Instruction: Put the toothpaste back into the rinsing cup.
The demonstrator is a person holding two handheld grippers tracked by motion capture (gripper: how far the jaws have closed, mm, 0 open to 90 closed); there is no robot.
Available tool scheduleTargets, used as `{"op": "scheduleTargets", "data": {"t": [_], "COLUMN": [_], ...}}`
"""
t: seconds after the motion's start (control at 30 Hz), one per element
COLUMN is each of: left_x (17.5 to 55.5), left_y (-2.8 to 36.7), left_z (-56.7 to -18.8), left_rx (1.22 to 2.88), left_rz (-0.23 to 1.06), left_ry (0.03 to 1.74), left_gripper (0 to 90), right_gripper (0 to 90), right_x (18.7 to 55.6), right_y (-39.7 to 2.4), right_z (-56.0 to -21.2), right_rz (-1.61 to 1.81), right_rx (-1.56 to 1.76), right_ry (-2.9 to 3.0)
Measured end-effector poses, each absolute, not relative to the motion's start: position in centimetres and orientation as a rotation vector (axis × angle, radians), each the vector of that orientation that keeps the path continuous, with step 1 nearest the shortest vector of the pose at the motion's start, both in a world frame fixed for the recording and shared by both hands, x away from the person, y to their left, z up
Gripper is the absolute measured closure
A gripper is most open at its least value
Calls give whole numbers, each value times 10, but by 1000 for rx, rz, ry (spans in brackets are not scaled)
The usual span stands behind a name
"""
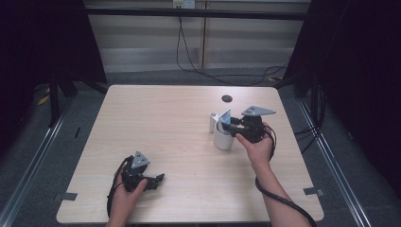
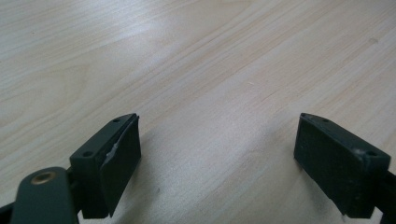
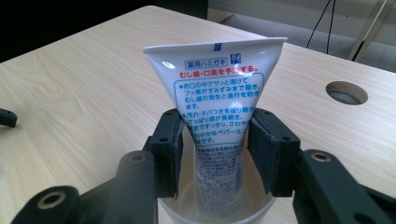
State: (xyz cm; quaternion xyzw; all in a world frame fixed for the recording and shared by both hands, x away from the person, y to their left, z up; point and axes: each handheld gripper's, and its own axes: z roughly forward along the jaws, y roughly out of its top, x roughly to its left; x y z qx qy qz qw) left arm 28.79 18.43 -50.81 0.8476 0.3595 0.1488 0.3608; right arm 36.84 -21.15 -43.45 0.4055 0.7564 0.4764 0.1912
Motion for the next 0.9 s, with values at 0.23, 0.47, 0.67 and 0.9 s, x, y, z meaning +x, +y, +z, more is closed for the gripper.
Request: {"op": "scheduleTargets", "data": {"t": [0.23, 0.47, 0.67, 0.9], "left_x": [288, 288, 288, 288], "left_y": [184, 184, 184, 184], "left_z": [-508, -508, -508, -508], "left_rx": [2183, 2183, 2183, 2176], "left_rz": [385, 383, 385, 380], "left_ry": [929, 929, 928, 934], "left_gripper": [146, 146, 146, 144], "right_gripper": [528, 494, 428, 366], "right_x": [368, 368, 368, 367], "right_y": [-212, -214, -214, -213], "right_z": [-433, -430, -427, -428], "right_rz": [1340, 1374, 1365, 1344], "right_rx": [1140, 1150, 1157, 1166], "right_ry": [2118, 2111, 2107, 2119]}}
